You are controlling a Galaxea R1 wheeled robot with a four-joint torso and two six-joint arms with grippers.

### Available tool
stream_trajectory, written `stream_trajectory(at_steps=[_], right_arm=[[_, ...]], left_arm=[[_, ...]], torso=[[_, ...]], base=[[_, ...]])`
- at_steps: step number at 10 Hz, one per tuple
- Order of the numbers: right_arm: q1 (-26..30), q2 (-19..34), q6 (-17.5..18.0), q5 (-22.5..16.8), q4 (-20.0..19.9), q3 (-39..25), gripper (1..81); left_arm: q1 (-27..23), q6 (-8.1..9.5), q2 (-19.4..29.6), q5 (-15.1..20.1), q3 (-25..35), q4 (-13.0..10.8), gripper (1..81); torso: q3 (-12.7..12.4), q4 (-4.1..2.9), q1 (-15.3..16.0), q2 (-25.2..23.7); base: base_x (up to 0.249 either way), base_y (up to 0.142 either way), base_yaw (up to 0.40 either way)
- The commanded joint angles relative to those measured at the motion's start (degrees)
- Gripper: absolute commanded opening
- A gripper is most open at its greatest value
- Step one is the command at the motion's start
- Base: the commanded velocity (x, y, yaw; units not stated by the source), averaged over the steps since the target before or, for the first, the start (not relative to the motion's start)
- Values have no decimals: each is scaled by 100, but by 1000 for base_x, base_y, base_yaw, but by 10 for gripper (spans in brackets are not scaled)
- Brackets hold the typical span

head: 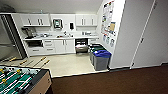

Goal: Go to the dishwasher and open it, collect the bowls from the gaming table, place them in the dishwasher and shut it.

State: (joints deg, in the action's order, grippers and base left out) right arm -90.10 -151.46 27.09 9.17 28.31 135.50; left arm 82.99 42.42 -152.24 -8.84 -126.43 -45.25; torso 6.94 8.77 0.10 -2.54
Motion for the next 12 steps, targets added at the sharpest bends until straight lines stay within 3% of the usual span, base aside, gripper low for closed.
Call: stream_trajectory(at_steps=[1,12], right_arm=[[198,183,-2,-231,70,2,10],[181,183,-2,-231,70,19,10]], left_arm=[[-288,20,114,110,92,-63,10],[-288,20,96,102,92,-63,10]], torso=[[0,0,0,0],[0,0,-7,2]], base=[[223,0,0],[190,0,0]])
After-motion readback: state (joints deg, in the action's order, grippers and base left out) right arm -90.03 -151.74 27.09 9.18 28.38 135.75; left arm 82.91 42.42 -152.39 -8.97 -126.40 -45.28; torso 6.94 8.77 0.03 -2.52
